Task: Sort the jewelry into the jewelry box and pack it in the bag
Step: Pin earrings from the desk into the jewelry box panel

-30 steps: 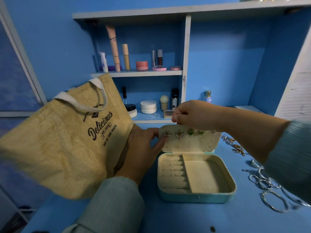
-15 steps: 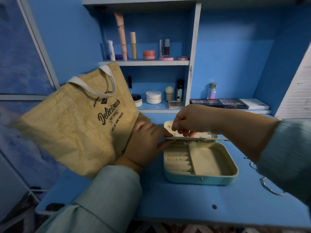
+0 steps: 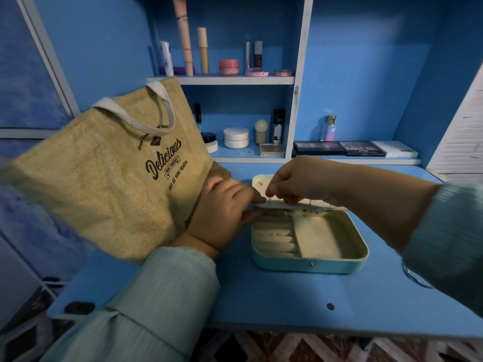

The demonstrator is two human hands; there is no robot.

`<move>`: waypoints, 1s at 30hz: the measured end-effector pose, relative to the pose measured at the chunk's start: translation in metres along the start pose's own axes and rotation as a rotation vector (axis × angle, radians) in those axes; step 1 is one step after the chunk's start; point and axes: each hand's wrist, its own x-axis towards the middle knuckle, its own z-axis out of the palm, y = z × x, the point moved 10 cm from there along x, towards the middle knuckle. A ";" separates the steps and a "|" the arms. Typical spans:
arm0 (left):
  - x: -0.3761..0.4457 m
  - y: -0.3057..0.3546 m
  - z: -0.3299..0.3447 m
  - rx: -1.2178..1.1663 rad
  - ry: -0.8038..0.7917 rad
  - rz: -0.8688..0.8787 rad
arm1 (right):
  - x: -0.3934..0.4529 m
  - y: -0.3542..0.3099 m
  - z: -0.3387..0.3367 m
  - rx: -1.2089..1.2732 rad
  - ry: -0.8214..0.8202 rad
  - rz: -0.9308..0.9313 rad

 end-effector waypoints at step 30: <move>0.002 0.003 -0.001 0.036 -0.038 -0.035 | -0.005 -0.014 0.004 -0.264 -0.038 -0.113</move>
